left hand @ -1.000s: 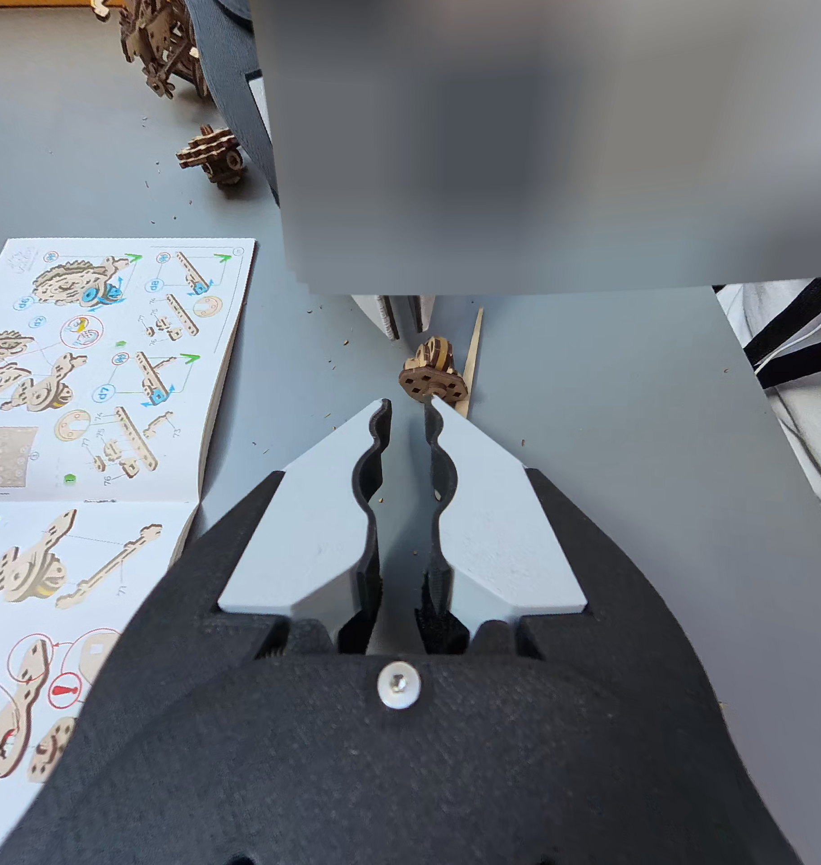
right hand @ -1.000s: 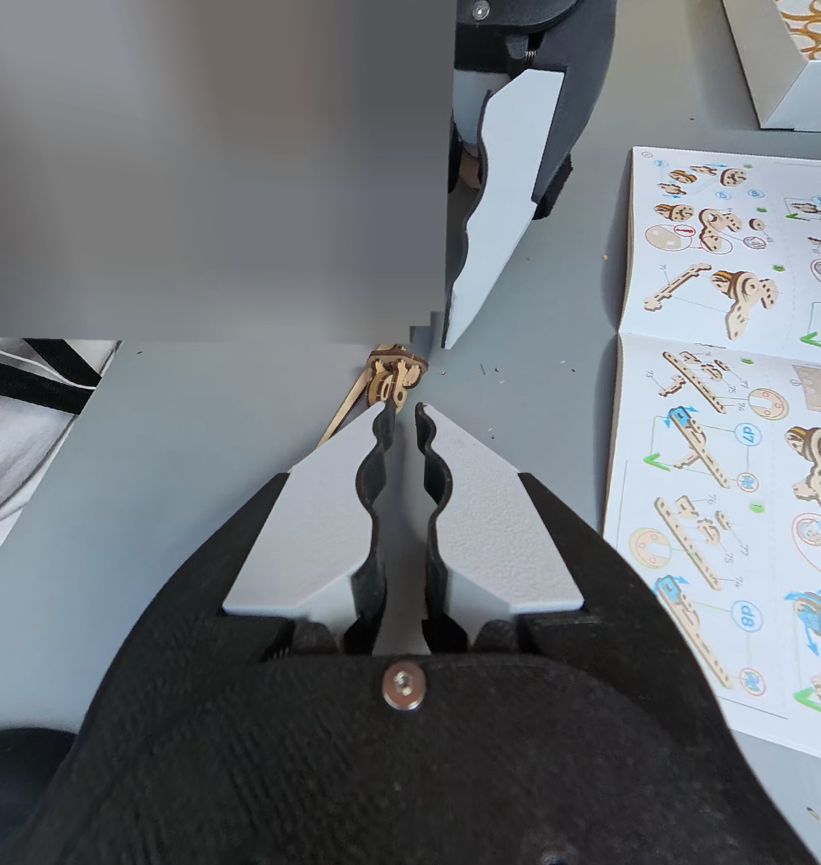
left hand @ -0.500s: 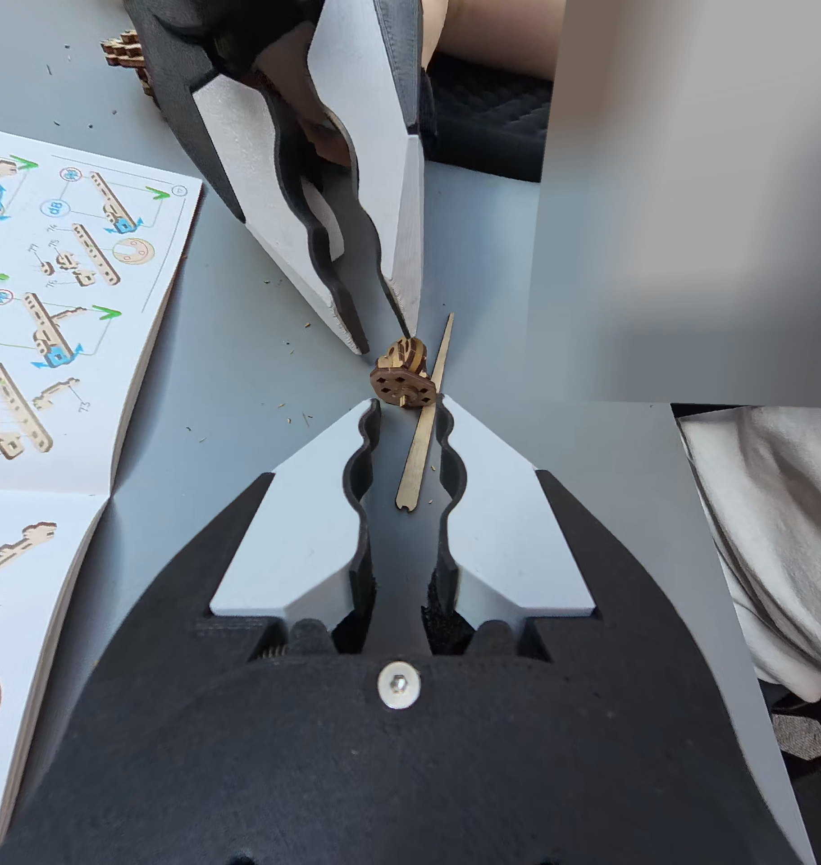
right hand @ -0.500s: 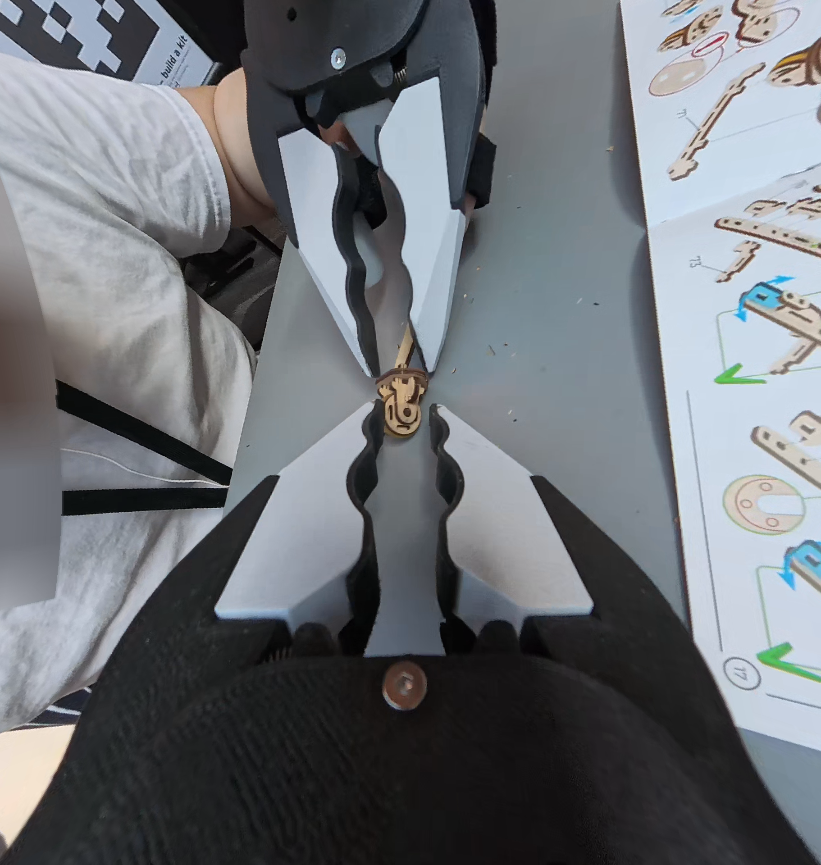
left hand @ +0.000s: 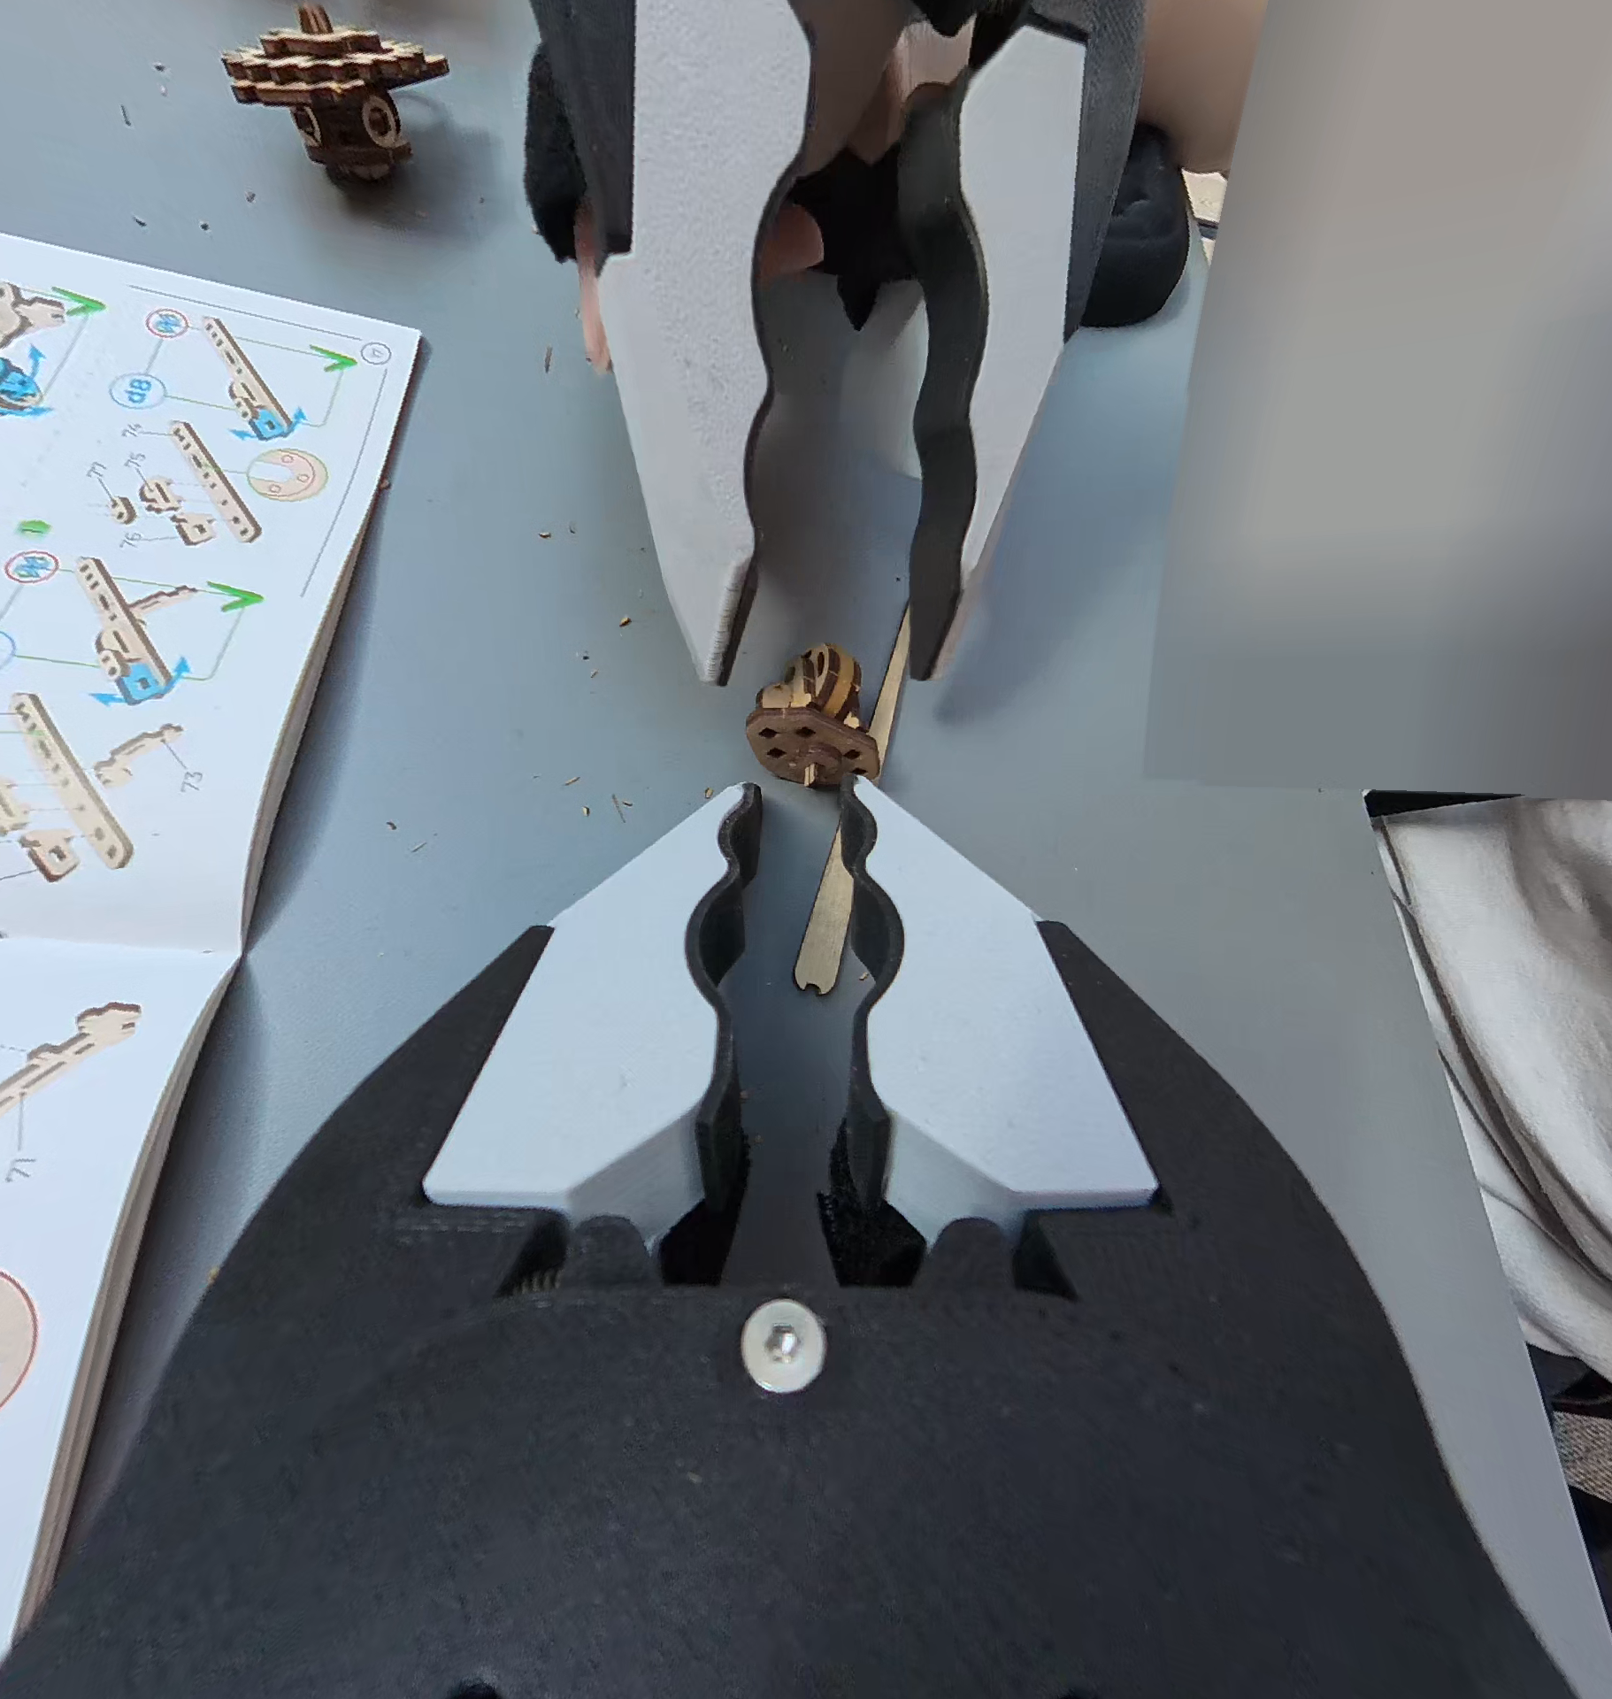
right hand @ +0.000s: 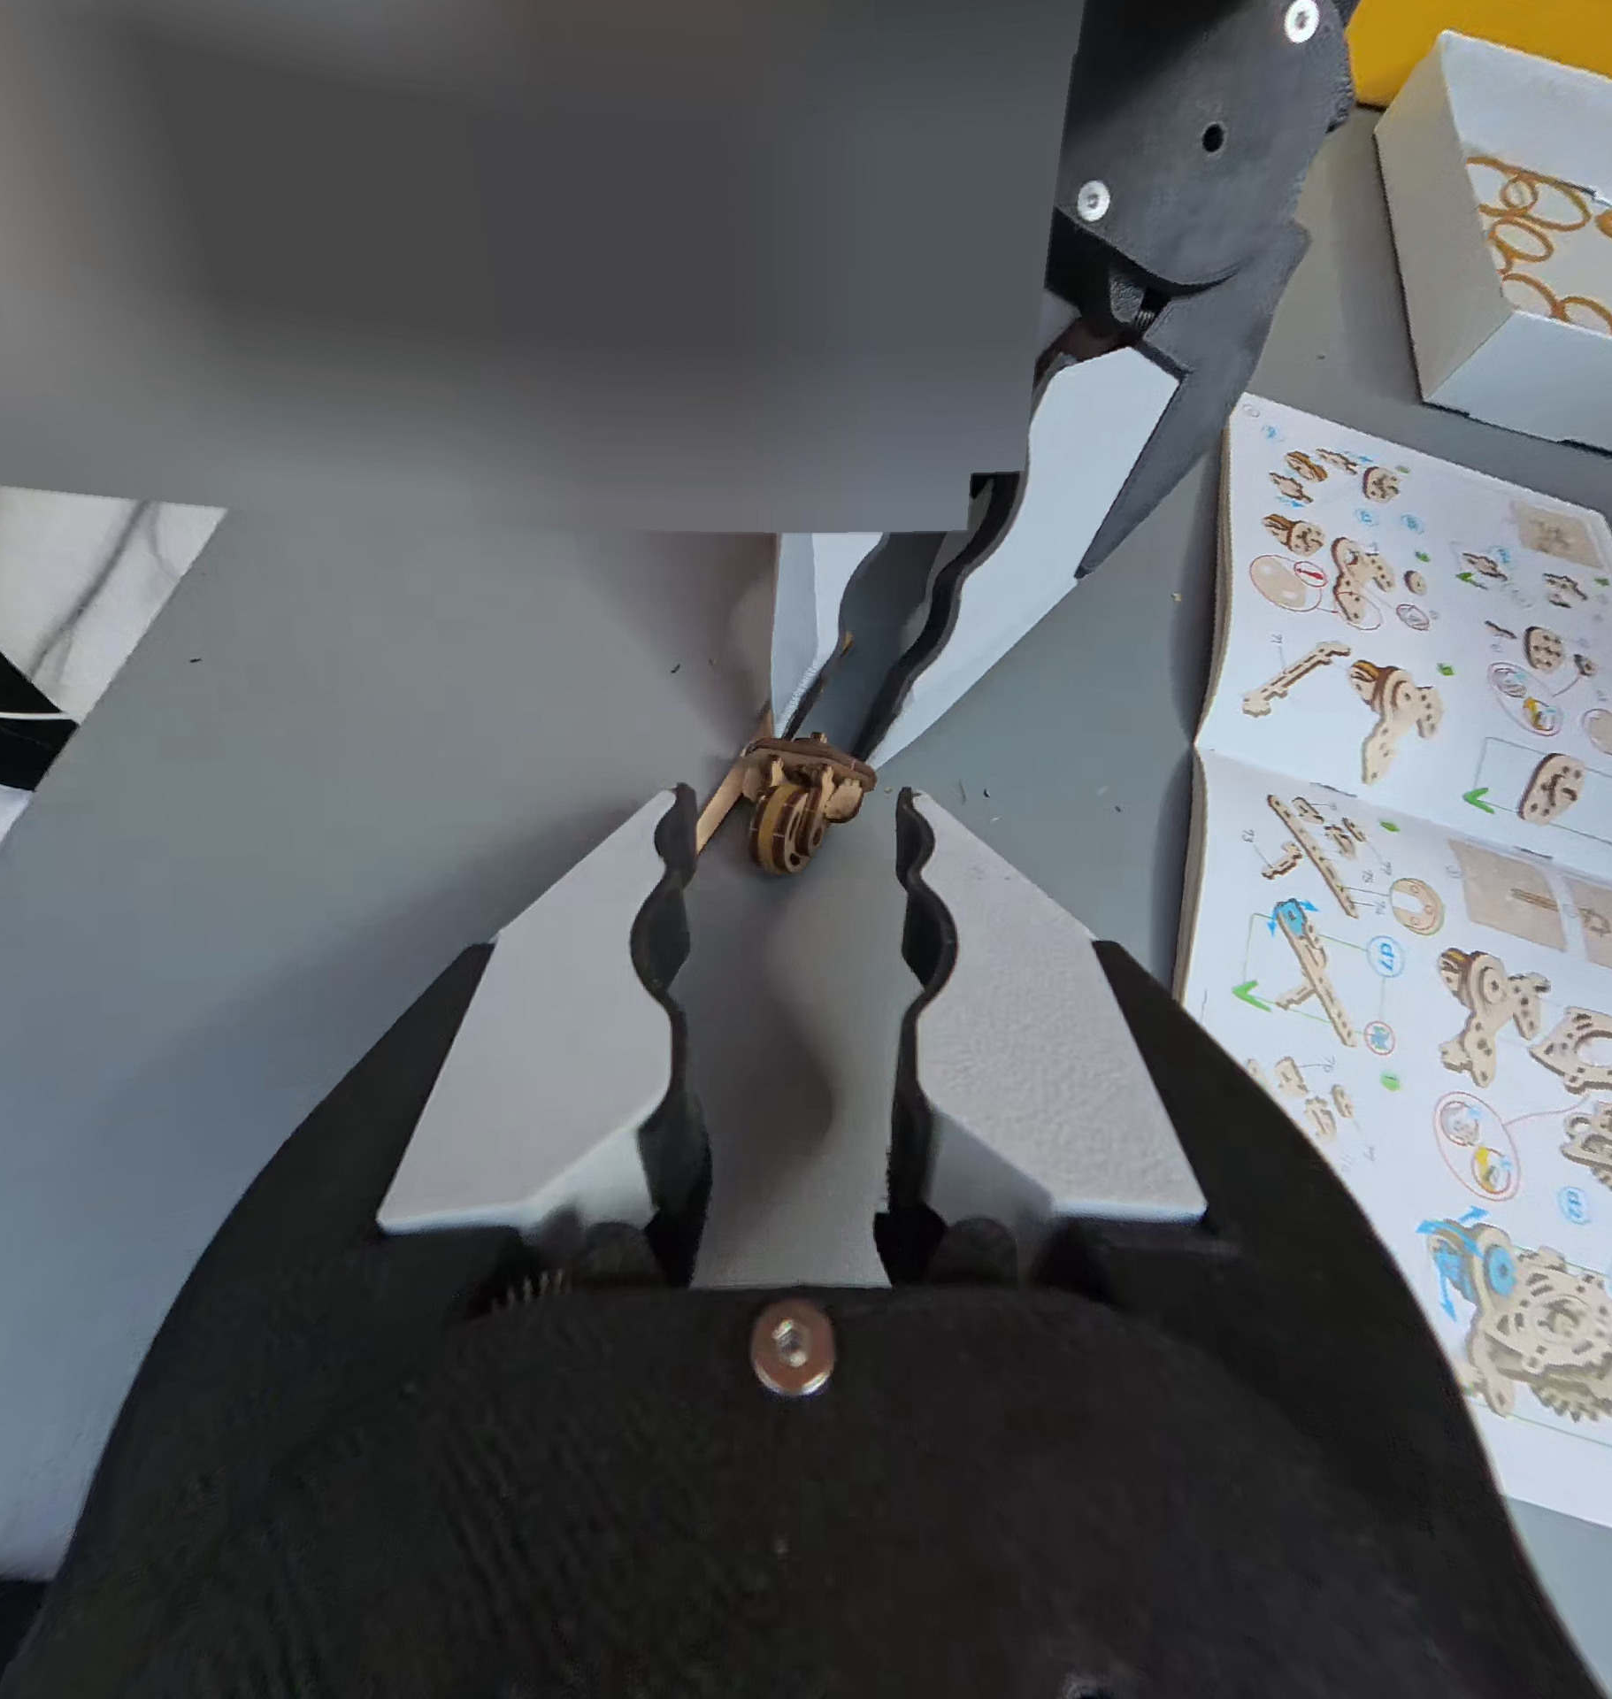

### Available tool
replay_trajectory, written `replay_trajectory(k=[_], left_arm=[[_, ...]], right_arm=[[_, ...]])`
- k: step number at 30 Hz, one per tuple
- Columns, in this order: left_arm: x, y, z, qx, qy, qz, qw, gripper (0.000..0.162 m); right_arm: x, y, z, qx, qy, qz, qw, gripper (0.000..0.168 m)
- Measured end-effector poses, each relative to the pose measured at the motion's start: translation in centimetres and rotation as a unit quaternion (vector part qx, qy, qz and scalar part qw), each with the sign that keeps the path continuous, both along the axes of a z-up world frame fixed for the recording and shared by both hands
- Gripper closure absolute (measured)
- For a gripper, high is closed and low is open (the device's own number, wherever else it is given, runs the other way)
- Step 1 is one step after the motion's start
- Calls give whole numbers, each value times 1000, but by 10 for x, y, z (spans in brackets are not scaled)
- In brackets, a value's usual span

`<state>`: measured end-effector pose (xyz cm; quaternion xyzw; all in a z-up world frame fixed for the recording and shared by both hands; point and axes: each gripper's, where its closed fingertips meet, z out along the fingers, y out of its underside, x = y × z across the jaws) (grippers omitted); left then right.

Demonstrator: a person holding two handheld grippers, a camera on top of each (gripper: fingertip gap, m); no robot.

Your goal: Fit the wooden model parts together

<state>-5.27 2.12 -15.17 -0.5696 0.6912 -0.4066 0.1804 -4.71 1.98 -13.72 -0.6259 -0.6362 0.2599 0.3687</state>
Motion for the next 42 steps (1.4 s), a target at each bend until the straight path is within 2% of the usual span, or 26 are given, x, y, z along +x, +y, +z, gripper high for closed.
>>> replay_trajectory(k=[2,5,7,10,11,16,22,24,28,31,33,36,42], left_arm=[[0,1,0,5,0,4,1000,148],[0,1,-2,14,1,6,1000,150],[0,2,-2,16,2,8,1000,152],[-1,0,-2,9,3,4,1000,153],[-1,-2,-1,11,0,-2,1000,153],[4,-3,3,71,-33,-15,997,153],[10,5,15,175,-94,-14,980,154],[12,7,18,190,-104,-7,976,150],[12,7,25,198,-121,-6,973,157],[13,9,29,211,-133,1,968,155],[14,12,32,216,-136,13,967,147],[13,12,35,216,-143,13,966,153],[12,16,36,231,-138,18,963,151]], right_arm=[[1,4,-9,42,-42,-23,998,126],[-3,0,-13,16,-47,-58,997,128],[-2,2,-17,19,-54,-71,996,141],[-2,0,-17,-15,-41,-67,997,145],[-1,-1,-16,-26,-35,-62,997,153],[3,5,-4,-39,0,-68,997,153],[7,7,8,-68,36,-72,994,153],[8,7,10,-86,48,-75,992,153],[10,9,13,-104,58,-79,990,153],[11,9,11,-100,50,-79,991,153],[11,9,11,-89,43,-78,992,153],[11,11,14,-59,38,-83,994,153],[11,14,15,13,1,-99,995,154]])
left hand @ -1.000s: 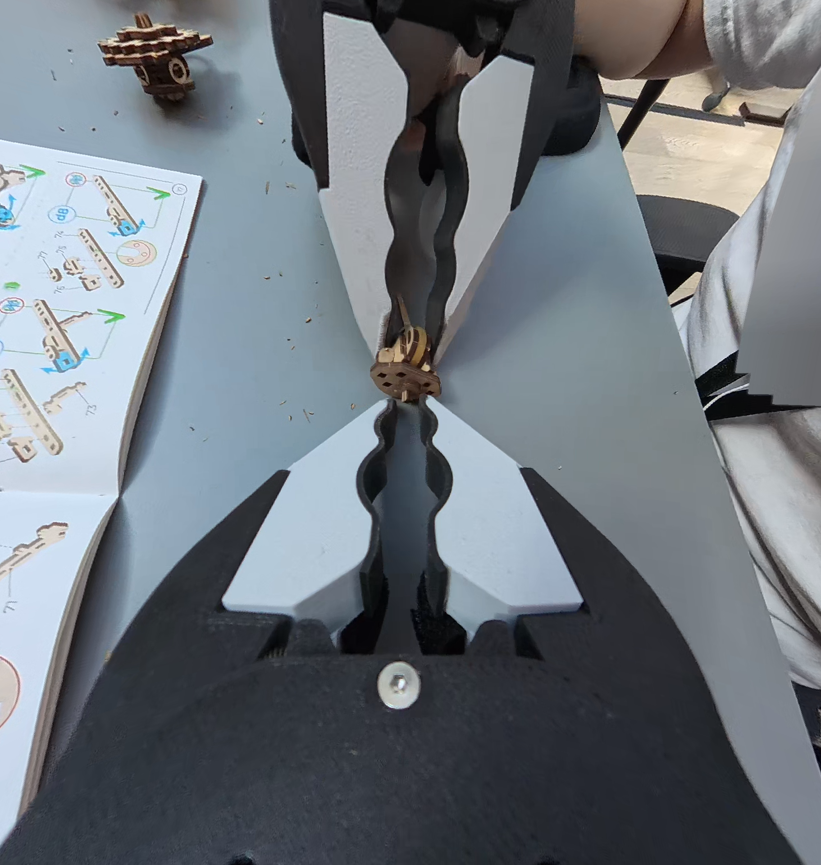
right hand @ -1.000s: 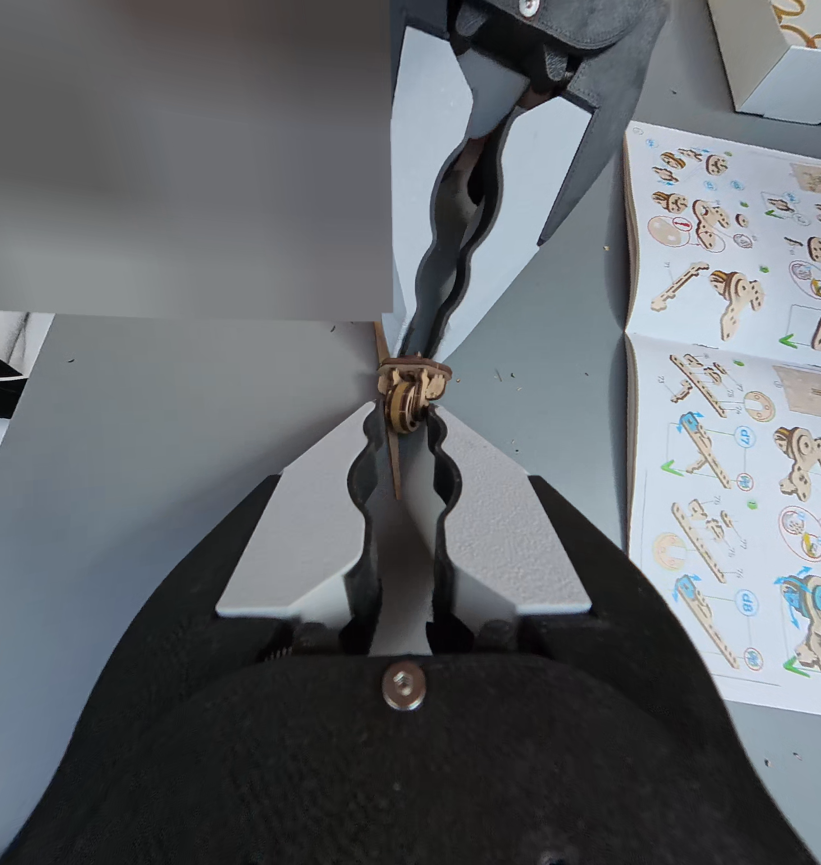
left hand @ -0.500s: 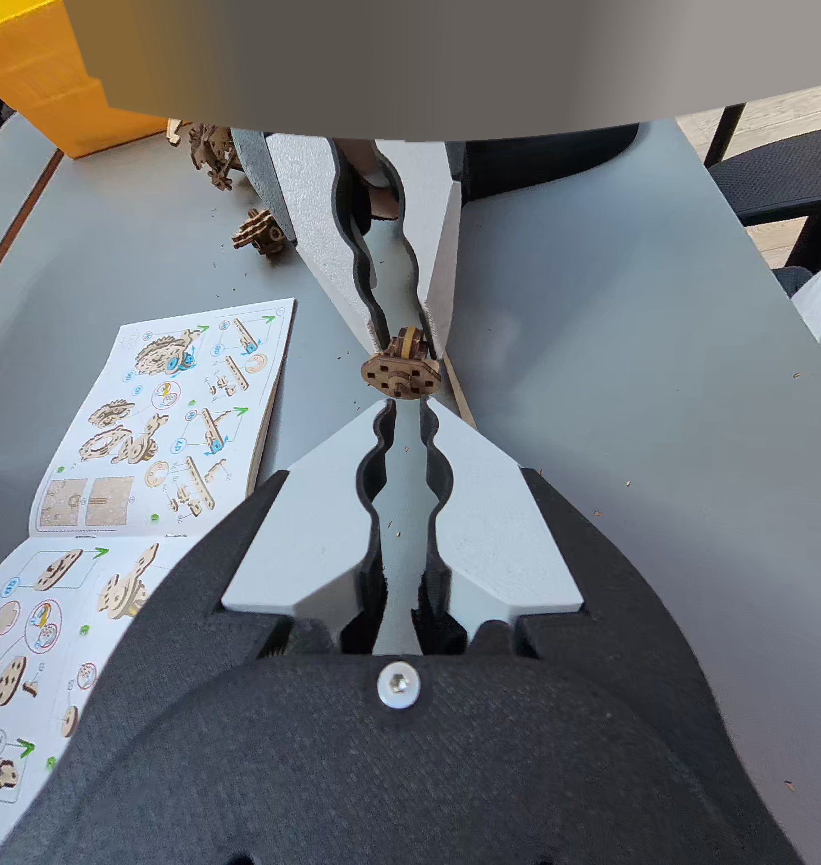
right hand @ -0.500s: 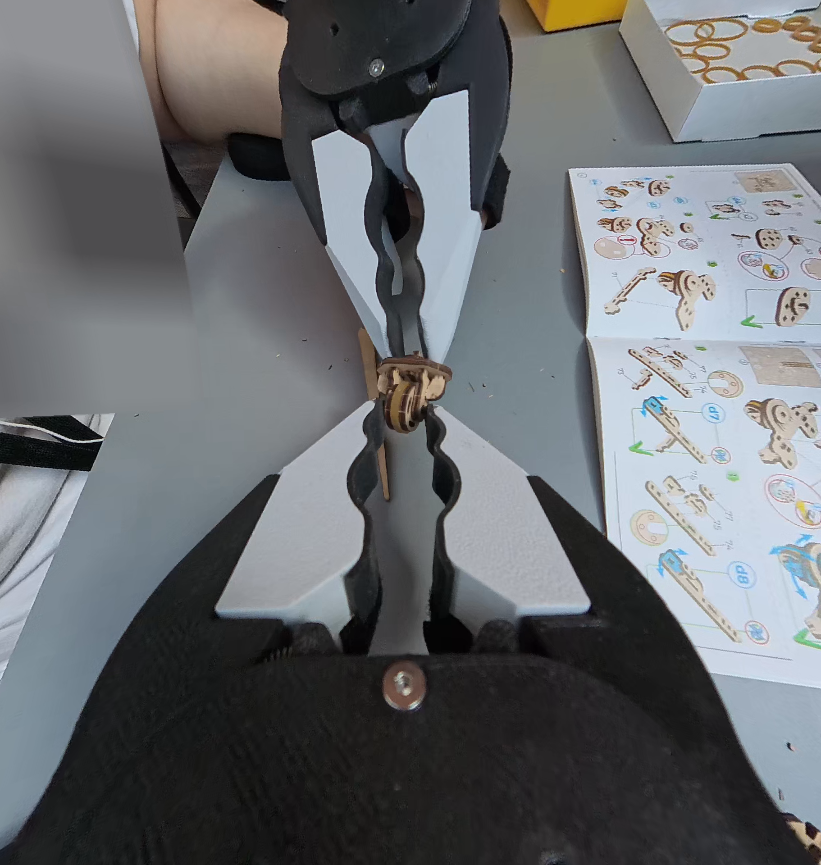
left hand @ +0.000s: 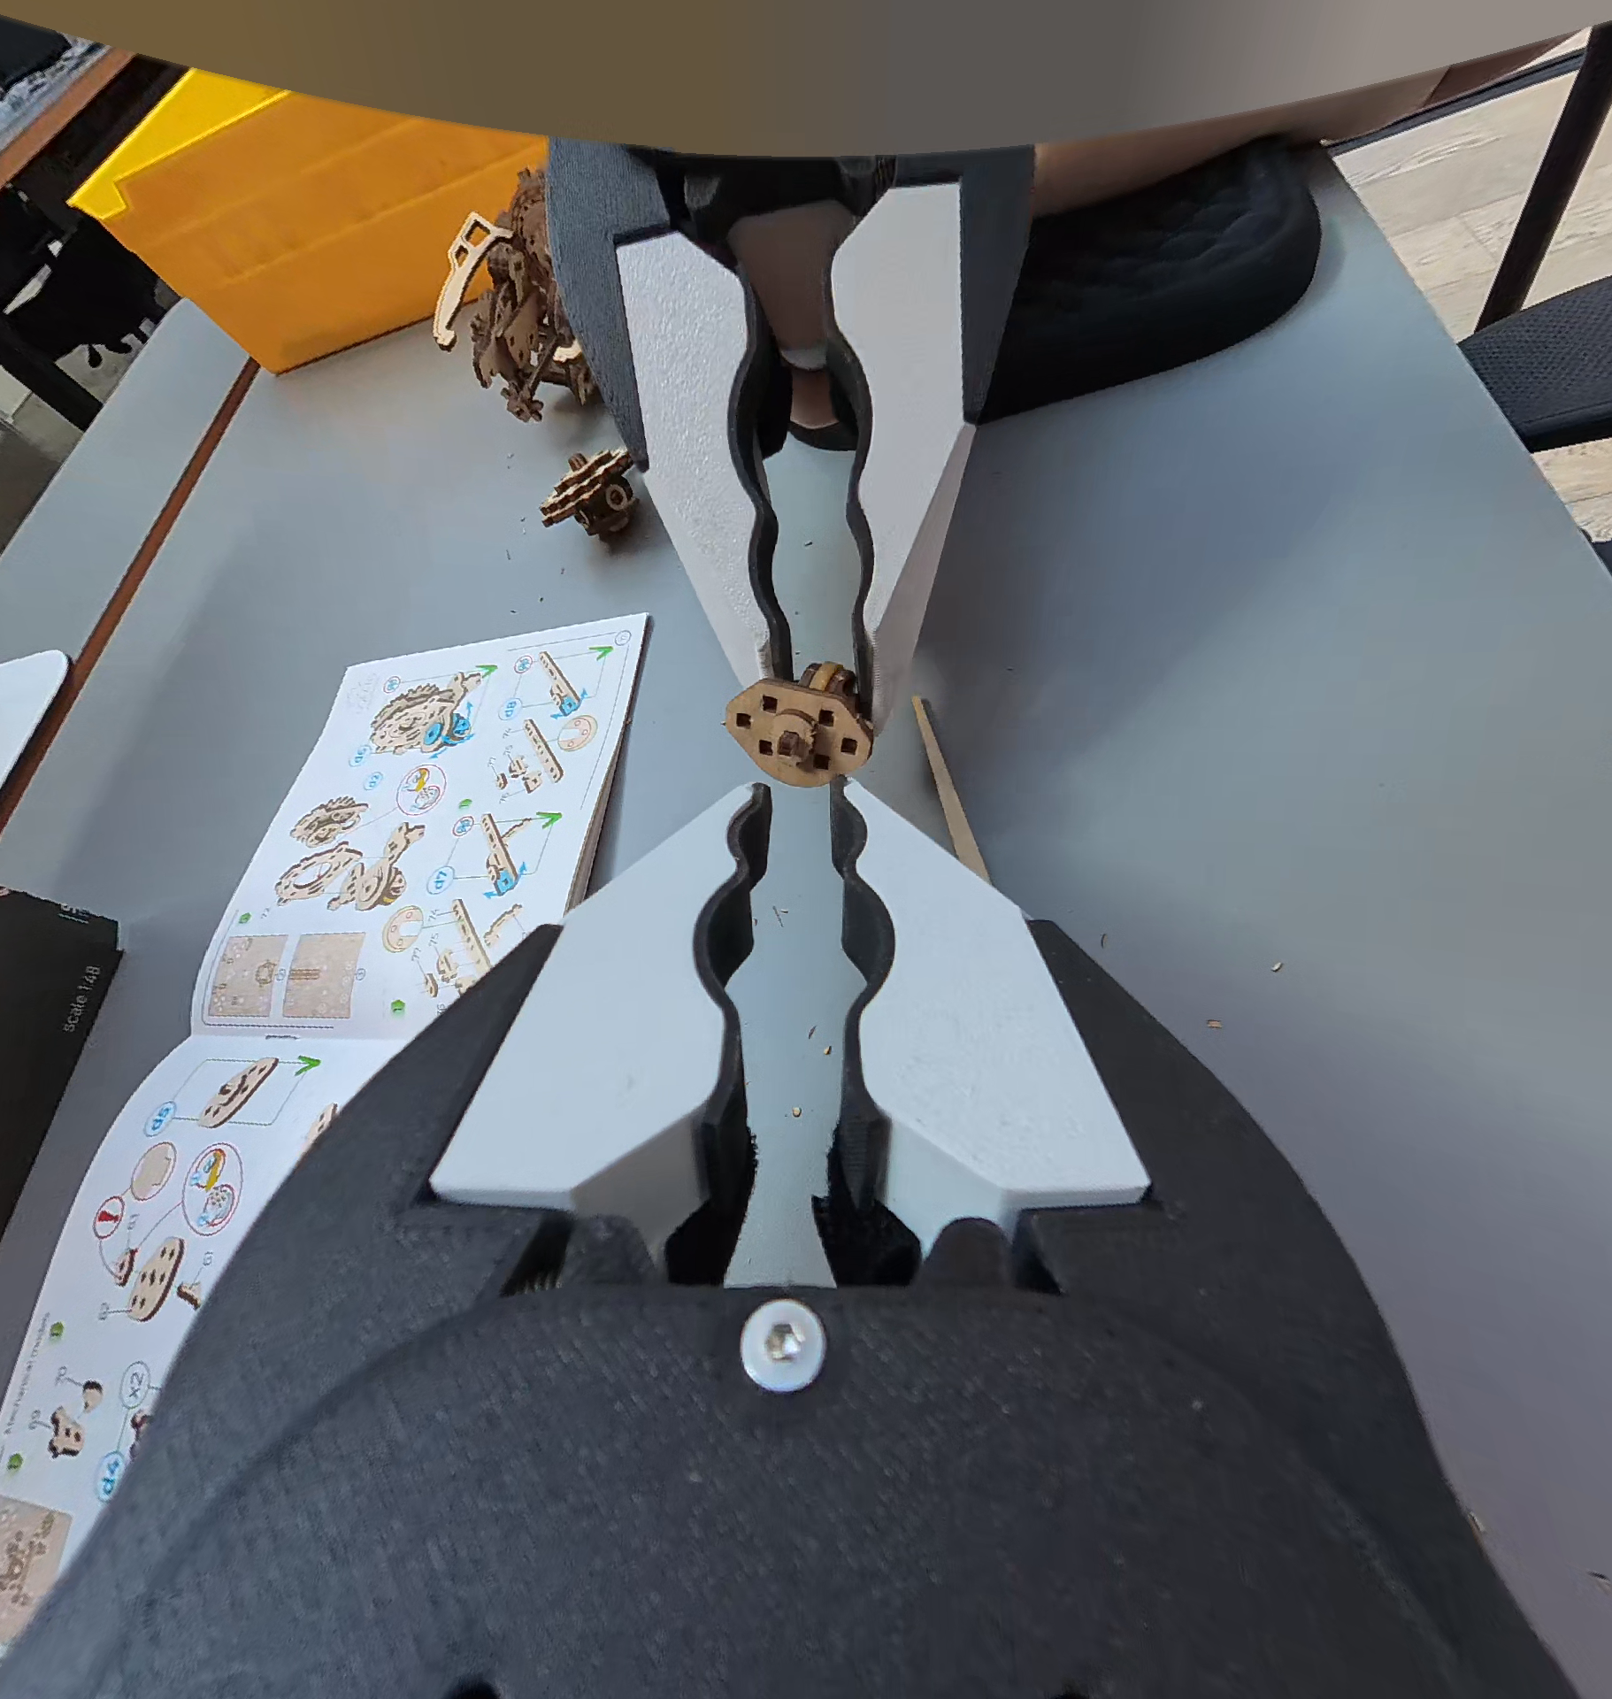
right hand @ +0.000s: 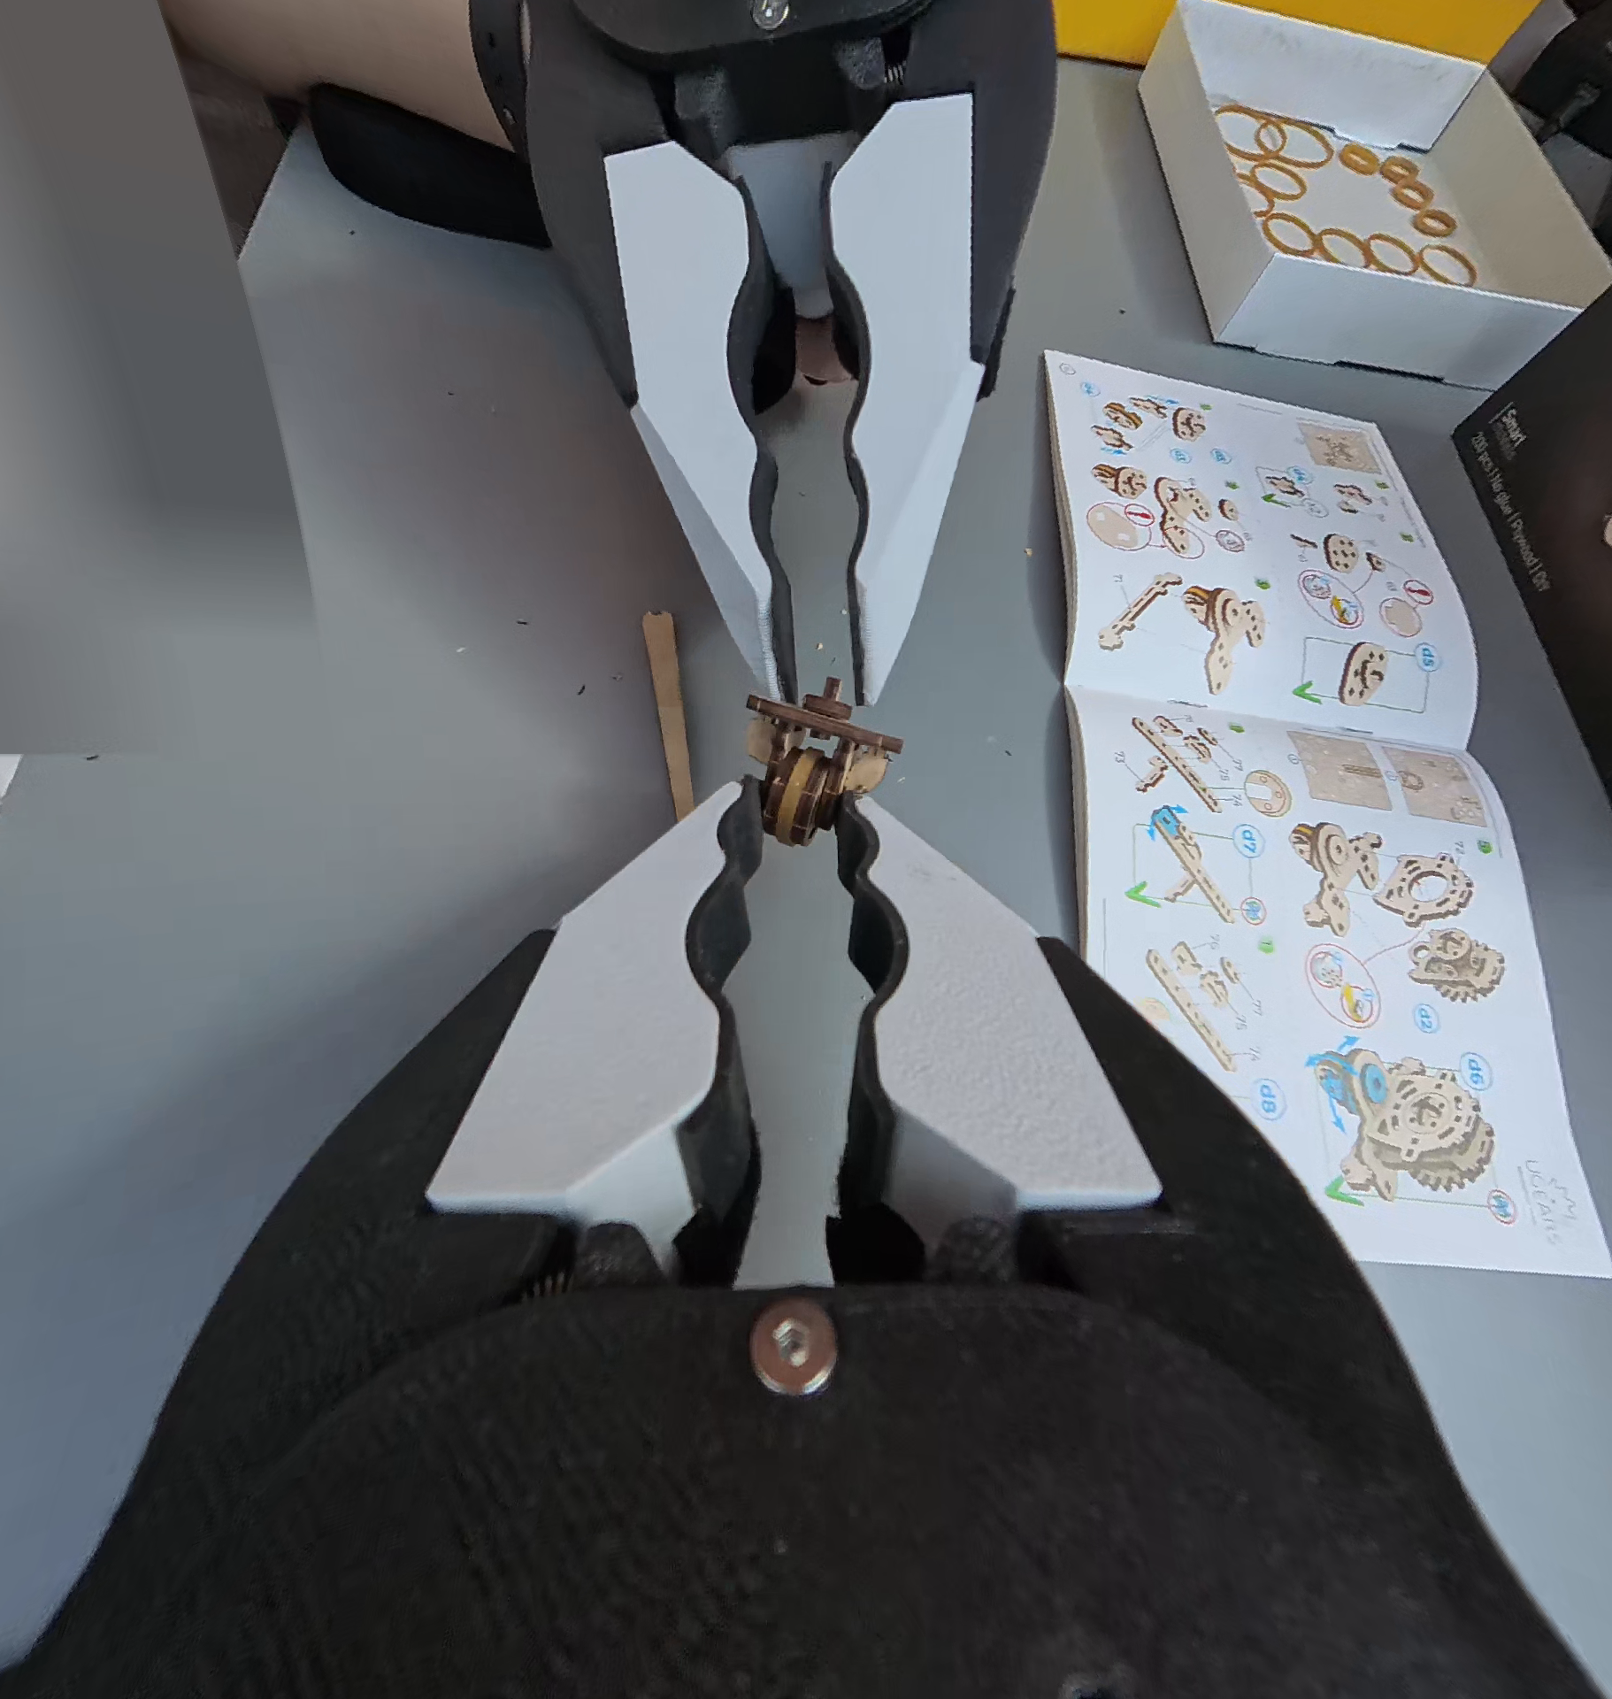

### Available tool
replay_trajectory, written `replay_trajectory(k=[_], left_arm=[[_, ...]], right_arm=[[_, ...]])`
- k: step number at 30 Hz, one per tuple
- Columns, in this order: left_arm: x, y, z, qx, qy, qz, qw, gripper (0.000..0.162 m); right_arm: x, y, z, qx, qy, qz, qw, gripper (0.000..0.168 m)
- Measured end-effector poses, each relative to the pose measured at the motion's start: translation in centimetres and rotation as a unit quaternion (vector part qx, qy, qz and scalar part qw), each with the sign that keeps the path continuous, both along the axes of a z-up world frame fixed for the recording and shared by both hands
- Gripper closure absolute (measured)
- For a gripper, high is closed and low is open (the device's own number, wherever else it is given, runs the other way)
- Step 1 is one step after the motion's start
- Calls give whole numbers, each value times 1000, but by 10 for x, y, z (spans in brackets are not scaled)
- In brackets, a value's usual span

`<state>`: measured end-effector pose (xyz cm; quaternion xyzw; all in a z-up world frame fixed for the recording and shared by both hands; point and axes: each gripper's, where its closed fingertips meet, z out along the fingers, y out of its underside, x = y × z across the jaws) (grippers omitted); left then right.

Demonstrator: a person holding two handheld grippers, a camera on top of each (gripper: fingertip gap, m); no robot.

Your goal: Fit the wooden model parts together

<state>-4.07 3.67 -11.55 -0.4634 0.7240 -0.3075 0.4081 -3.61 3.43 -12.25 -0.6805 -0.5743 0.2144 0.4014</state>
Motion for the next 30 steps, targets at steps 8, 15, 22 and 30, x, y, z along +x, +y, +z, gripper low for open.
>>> replay_trajectory(k=[8,15,22,30], left_arm=[[-4,1,9,-5,-9,-8,1000,152],[-2,-9,-3,18,9,-32,999,158],[0,-3,5,34,-20,-15,999,162],[0,6,46,11,-126,22,992,162]], right_arm=[[2,3,-8,33,-43,-6,999,153],[-2,-3,-12,24,-48,9,999,153],[-1,4,-4,31,-15,-3,999,152],[-4,12,40,128,62,-34,989,123]])
